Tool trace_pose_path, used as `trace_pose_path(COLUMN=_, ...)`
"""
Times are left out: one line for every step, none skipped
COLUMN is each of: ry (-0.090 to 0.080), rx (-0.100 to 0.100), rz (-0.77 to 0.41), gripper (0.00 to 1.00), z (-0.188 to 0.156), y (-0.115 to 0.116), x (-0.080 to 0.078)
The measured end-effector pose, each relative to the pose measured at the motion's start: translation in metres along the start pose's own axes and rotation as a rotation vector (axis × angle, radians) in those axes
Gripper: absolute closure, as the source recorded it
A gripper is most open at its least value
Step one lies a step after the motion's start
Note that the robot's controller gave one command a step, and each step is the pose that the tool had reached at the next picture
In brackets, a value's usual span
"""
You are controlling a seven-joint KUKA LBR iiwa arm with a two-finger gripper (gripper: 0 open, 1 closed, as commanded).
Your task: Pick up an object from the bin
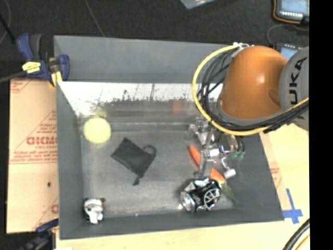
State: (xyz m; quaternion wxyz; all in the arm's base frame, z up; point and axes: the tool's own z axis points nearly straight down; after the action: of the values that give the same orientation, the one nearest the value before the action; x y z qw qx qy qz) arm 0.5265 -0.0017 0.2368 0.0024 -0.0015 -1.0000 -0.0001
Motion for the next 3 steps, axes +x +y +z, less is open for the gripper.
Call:
trace_pose_path(ry=-0.008, rx=0.000, rz=0.000, gripper=0.00, z=-0.004, y=0.000, x=-0.001)
trace_pose_path(ry=-0.013, rx=0.001, rz=-0.071, gripper=0.00, z=0.024, y=-0.004, x=0.004)
trace_pose_path(ry=-0.014, rx=0.001, rz=-0.102, gripper=0.00, z=0.085, y=-0.009, x=0.026)
